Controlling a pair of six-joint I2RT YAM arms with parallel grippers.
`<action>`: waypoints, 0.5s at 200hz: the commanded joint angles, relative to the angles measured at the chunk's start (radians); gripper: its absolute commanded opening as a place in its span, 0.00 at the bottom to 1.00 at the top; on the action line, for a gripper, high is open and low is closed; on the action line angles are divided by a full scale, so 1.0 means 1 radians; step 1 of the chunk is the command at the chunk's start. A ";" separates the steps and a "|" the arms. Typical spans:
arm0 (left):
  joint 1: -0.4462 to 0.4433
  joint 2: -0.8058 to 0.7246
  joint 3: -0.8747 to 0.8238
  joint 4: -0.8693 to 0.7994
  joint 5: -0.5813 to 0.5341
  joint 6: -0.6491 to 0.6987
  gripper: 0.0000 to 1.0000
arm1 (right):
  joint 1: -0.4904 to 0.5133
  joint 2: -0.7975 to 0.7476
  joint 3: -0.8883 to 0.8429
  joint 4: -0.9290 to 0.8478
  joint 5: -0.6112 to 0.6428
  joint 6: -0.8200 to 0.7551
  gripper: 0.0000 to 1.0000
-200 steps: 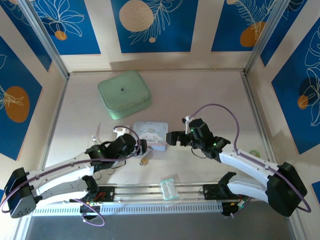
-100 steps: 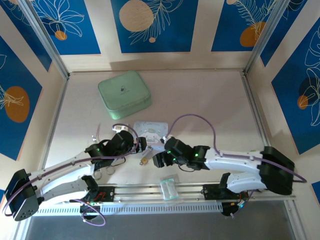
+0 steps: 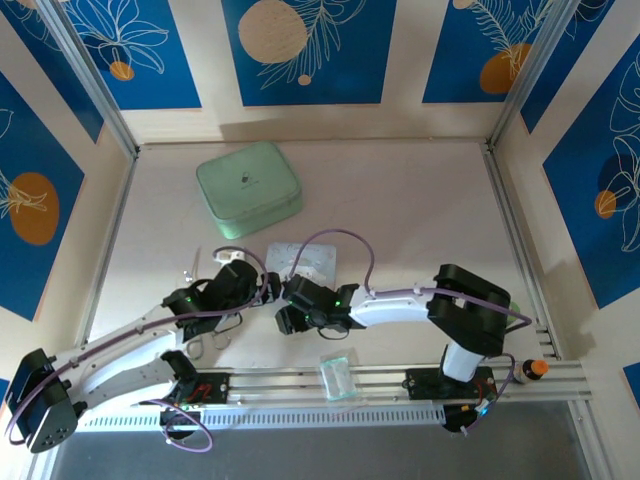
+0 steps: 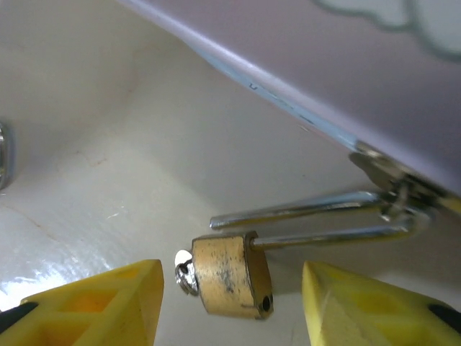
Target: Unlock a padlock with a key
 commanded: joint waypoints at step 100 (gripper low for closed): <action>0.022 -0.041 -0.045 0.008 0.012 -0.008 0.99 | 0.043 0.139 0.103 -0.197 0.079 0.129 0.38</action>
